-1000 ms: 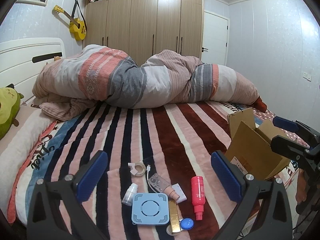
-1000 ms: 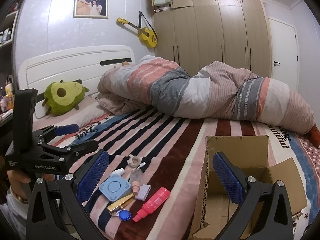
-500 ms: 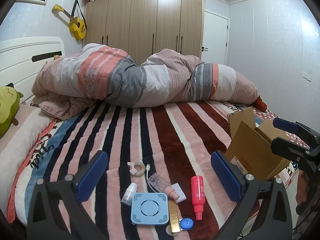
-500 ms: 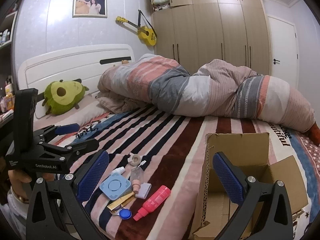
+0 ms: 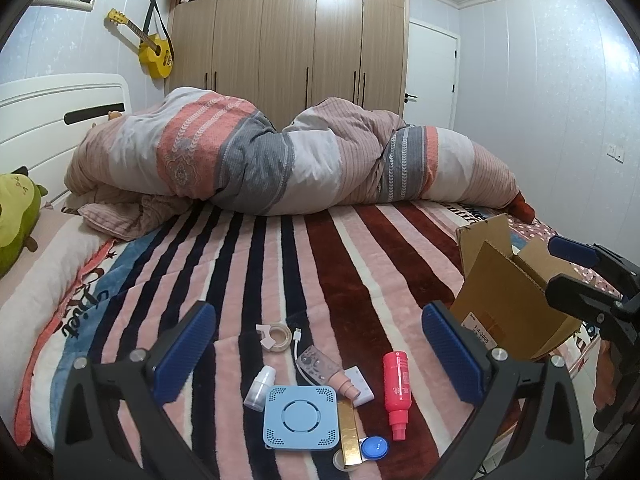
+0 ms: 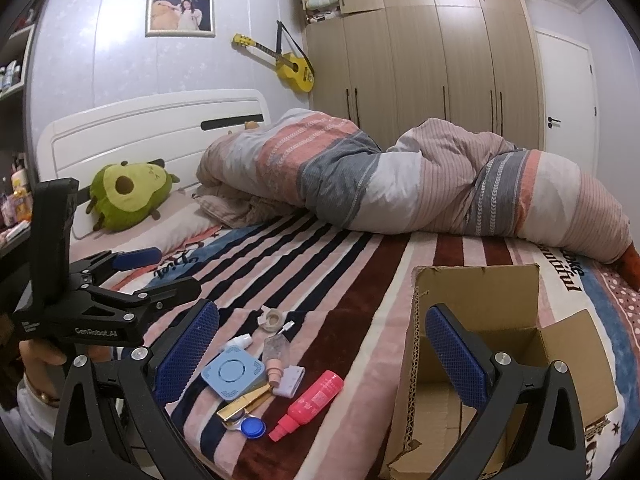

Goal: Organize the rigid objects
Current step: 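Grasp the red bottle with the right gripper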

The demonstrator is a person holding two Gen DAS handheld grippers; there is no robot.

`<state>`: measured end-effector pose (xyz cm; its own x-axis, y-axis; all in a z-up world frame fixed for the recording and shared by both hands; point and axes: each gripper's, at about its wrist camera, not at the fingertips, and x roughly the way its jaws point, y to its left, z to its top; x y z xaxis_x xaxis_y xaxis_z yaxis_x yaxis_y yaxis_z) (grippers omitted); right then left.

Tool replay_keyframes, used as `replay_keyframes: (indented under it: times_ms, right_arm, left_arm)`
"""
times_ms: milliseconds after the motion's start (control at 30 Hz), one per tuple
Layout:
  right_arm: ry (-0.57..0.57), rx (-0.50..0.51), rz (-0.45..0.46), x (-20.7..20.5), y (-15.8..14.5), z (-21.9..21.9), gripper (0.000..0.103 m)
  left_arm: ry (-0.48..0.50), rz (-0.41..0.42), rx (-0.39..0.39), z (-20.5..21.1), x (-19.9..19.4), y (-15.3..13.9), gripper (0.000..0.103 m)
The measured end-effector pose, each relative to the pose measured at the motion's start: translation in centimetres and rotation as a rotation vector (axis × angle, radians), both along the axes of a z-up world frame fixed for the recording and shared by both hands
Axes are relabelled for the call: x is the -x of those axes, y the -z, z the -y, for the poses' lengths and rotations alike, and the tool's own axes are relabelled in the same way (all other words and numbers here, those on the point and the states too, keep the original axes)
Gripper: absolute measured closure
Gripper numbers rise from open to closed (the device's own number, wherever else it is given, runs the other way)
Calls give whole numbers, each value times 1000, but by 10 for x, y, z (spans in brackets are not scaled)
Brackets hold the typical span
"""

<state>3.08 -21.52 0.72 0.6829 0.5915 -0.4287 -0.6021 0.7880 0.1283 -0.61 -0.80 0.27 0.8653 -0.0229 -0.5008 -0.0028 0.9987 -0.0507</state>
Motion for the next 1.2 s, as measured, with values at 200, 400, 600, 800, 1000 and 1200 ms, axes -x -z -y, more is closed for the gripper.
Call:
replay_keyframes:
  times_ms: [200, 400, 600, 800, 1000, 1200]
  right_arm:
    - [9, 18, 4, 5, -3, -3, 7]
    - [-24, 76, 41, 21, -9, -25, 43]
    - [-112, 122, -50, 28, 17, -69, 53]
    - [-80, 212, -293, 11, 88, -101, 53]
    - [58, 301, -398, -17, 136, -99, 53]
    - [97, 348, -446, -43, 155, -99, 53]
  left_arm:
    - [19, 7, 17, -4, -1, 4, 0]
    - [41, 28, 39, -20, 1, 4, 0]
    - [40, 15, 40, -42, -1, 15, 0]
    - [29, -26, 29, -60, -10, 39, 1]
    - [1, -53, 13, -72, -23, 61, 1]
    - [-11, -34, -13, -72, -28, 70, 1]
